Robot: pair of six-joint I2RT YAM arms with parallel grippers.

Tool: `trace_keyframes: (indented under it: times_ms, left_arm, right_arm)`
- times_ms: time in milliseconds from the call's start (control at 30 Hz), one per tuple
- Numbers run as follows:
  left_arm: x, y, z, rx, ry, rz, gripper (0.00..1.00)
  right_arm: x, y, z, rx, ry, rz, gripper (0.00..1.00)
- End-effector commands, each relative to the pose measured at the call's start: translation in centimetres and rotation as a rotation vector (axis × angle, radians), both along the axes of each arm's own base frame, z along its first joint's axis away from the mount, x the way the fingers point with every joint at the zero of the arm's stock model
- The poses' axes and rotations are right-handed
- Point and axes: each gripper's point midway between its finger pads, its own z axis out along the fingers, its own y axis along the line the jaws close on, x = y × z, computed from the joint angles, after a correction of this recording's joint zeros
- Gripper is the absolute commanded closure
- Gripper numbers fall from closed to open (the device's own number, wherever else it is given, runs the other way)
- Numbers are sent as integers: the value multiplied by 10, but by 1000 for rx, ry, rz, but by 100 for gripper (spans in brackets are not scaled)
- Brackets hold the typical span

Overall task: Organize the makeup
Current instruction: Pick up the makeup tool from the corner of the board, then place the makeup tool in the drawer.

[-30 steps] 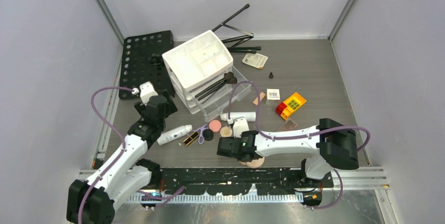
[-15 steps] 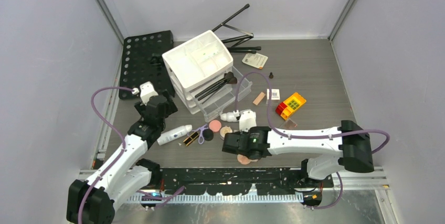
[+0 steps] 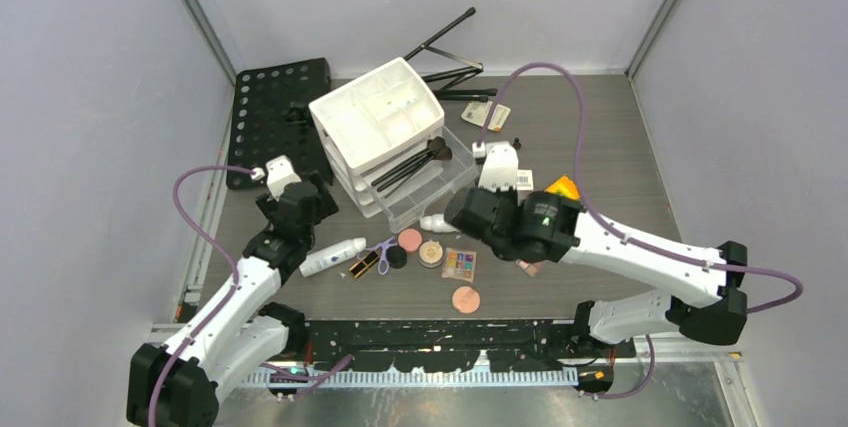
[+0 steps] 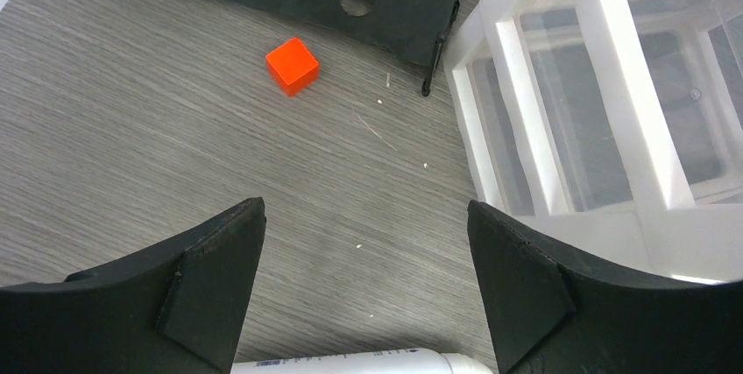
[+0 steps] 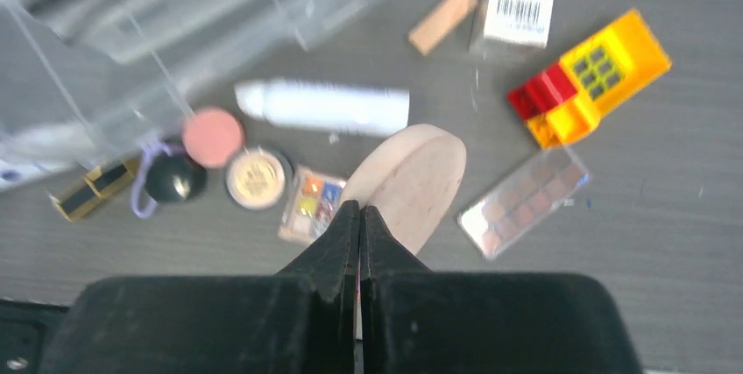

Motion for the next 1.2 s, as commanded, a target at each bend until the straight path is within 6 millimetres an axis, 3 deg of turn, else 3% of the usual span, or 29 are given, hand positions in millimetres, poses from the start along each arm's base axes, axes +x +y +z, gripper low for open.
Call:
trace_keyframes:
  times_ms: [0,200,367,567,733,1000,1167]
  left_arm:
    - [6,0,17,-26,-68,12,12]
    - [6,0,16,-25,-65,12,12]
    - [6,0,17,-26,-69,13,12]
    - [5,1,18,-26,-73,15,12]
    - [4,1,19,-23,-72,16,12]
    - [5,0,17,-25,-70,13,12]
    - [5,1,19,-23,-71,13,12]
  right_arm:
    - [37,8,73,51,-157,54,100]
    - [74,45,132,59,-263,130,100]
    - [103,83,146,50,-284,193,100]
    - [132,116,122,21,-239,248,100]
    - [149,119,91,-64,-179,223,100]
    - [141,144,51,-70,-57,332,100]
    - [128,157,39,-44,6,390,100]
